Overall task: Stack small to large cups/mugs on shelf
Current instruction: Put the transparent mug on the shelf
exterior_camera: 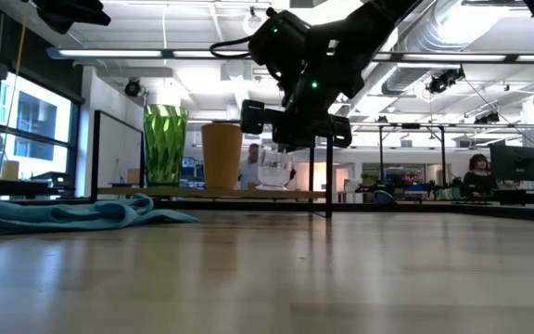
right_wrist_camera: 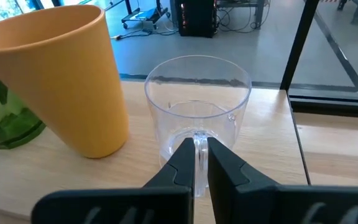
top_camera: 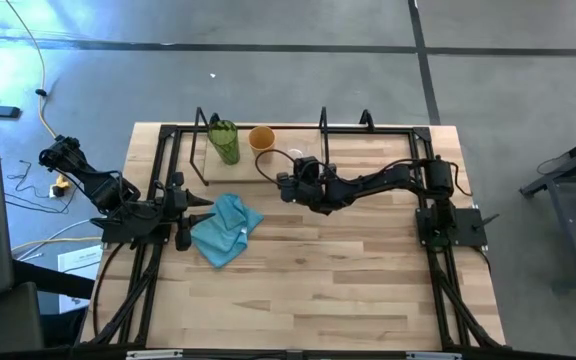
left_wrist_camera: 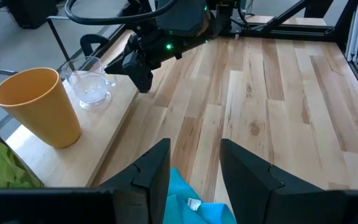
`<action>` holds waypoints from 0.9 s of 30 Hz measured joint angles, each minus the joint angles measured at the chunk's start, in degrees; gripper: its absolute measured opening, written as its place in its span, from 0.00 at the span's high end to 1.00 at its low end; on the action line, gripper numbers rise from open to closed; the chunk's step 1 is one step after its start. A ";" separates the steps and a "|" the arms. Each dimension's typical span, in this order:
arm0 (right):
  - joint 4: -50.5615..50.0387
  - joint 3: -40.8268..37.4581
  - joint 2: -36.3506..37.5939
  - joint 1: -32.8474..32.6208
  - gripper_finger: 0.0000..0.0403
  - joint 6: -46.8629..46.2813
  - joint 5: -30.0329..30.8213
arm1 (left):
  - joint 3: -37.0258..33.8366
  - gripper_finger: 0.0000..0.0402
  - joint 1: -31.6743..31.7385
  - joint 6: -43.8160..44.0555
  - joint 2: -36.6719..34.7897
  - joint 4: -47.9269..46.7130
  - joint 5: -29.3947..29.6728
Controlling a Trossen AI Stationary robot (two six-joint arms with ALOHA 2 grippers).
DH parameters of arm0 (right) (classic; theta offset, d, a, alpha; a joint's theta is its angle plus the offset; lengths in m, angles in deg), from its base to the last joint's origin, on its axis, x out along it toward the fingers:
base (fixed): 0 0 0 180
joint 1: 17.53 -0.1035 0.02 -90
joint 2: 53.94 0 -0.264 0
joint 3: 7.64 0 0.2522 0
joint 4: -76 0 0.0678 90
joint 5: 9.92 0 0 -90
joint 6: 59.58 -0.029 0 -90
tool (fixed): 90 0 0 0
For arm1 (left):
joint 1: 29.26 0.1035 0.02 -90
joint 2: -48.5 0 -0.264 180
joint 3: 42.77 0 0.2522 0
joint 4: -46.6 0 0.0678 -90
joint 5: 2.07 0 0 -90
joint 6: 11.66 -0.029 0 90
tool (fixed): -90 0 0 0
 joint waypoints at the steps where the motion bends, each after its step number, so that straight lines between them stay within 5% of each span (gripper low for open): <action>1: -0.01 -0.01 0.00 0.04 0.99 0.04 0.01 | 0.01 0.68 0.00 0.00 0.00 0.00 -0.01; 27: 1.00 0.00 0.02 0.42 0.90 2.47 -0.37 | -0.02 0.68 0.00 0.07 0.00 0.02 -0.03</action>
